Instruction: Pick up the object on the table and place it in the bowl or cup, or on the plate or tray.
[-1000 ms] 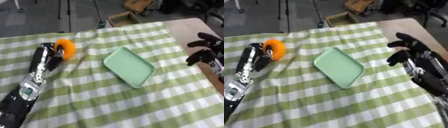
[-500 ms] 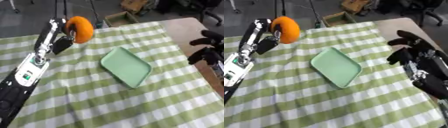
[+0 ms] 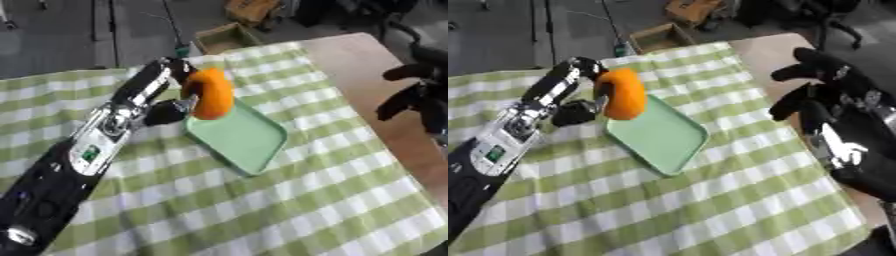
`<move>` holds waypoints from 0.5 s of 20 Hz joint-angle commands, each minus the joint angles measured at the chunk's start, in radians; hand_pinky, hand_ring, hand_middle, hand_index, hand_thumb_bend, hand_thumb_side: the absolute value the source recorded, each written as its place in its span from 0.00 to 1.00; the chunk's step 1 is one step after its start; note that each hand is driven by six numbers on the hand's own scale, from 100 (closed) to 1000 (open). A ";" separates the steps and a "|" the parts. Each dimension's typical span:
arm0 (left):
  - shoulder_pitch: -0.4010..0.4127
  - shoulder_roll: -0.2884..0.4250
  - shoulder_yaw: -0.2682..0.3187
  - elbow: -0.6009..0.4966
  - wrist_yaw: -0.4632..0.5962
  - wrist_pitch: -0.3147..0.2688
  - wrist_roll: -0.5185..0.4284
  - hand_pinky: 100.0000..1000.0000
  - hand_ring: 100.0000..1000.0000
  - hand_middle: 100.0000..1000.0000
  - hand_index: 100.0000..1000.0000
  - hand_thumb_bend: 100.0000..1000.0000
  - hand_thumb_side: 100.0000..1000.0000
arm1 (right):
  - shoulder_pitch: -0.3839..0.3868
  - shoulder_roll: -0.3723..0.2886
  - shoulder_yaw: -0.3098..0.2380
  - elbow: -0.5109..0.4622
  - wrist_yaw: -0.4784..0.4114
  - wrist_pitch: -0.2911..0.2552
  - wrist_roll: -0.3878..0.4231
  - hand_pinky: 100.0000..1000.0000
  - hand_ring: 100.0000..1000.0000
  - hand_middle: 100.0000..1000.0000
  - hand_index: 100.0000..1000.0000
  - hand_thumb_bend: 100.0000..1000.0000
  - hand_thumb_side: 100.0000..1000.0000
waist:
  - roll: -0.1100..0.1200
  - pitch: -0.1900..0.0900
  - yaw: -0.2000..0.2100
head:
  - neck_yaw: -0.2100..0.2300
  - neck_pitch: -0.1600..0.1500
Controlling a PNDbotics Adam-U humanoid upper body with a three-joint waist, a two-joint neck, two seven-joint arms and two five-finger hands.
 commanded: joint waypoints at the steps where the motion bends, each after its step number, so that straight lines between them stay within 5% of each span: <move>1: -0.014 -0.033 0.002 0.030 -0.099 -0.019 0.010 0.60 0.53 0.46 0.66 0.03 0.23 | -0.016 -0.009 0.001 -0.025 -0.018 -0.013 0.011 0.55 0.59 0.77 0.96 0.00 0.35 | -0.001 -0.230 -0.007 | 0.002 -0.004; 4: -0.008 -0.060 0.014 0.063 -0.209 0.005 0.081 0.61 0.54 0.49 0.68 0.17 0.25 | -0.017 -0.008 0.001 -0.025 -0.021 -0.016 0.015 0.55 0.59 0.77 0.96 0.00 0.36 | 0.001 -0.228 -0.012 | -0.002 -0.007; 7: -0.008 -0.085 0.021 0.102 -0.313 0.053 0.187 0.63 0.59 0.57 0.75 0.42 0.33 | -0.019 -0.007 0.002 -0.025 -0.021 -0.018 0.018 0.55 0.59 0.77 0.96 0.00 0.36 | 0.002 -0.224 -0.021 | -0.002 -0.012; 10: -0.008 -0.091 0.021 0.112 -0.401 0.081 0.259 0.70 0.69 0.71 0.82 0.66 0.50 | -0.018 -0.008 0.000 -0.025 -0.018 -0.018 0.015 0.55 0.58 0.77 0.96 0.00 0.36 | 0.003 -0.222 -0.023 | -0.004 -0.013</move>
